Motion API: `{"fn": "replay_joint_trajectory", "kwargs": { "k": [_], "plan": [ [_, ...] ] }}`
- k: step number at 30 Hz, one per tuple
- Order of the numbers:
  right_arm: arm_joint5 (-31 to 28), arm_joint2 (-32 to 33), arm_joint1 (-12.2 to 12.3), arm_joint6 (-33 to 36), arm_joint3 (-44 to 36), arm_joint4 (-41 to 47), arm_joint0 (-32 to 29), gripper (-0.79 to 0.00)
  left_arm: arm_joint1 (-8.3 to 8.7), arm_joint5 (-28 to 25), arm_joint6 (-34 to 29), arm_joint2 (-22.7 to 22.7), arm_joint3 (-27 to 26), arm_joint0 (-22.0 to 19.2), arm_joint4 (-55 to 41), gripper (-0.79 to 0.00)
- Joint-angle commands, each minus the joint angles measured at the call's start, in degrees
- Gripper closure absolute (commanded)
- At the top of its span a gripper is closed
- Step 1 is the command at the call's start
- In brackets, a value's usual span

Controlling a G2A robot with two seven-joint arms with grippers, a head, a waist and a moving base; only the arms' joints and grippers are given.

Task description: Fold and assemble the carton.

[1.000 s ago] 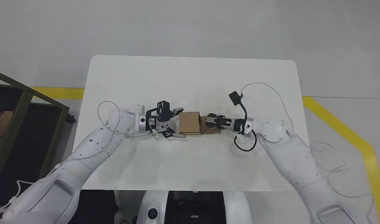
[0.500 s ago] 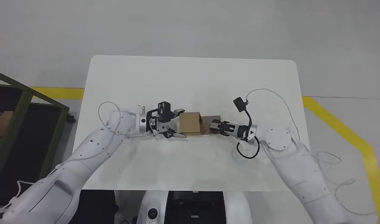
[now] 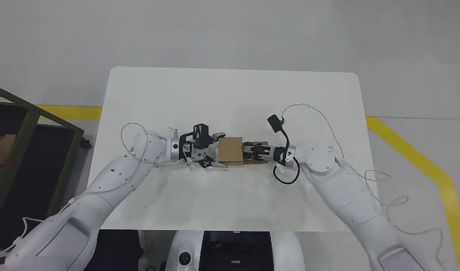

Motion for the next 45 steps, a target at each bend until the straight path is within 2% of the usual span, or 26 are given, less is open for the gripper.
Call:
{"fn": "replay_joint_trajectory", "kwargs": {
  "k": [1,22,29,33,36,42,45],
  "plan": [
    [-0.72,-0.69,-0.37,0.44,1.1,0.33,0.81,0.0,-0.02,0.02,0.0,0.01,0.02,0.0,0.0,-0.656],
    [-5.86,-4.27,-3.38,3.51,9.51,5.43,4.95,0.0,-0.19,0.14,0.01,0.17,0.23,-0.09,0.37,-0.665],
    [-6.92,-0.95,-2.03,3.04,9.19,3.66,3.98,0.0,-0.08,0.2,0.23,-0.17,0.39,-0.07,0.39,-0.662],
    [-6.02,3.53,0.01,1.28,5.06,0.84,1.13,0.0,-0.04,0.28,0.4,-0.3,0.25,0.03,0.41,-0.662],
    [-3.69,7.99,1.95,-0.41,-1.08,-2.9,-2.15,0.0,0.02,0.22,0.45,-0.4,0.14,0.09,0.48,-0.671],
    [8.2,16.47,5.51,-2.4,-17.98,-14.61,-11.5,0.0,0.17,0.02,0.69,-0.75,-0.1,0.23,0.41,-0.677],
    [12.62,18.52,6.36,-1.51,-22.89,-17.27,-14.95,0.0,0.2,-0.17,0.68,-0.81,-0.27,0.3,0.37,-0.674]
  ]
}}
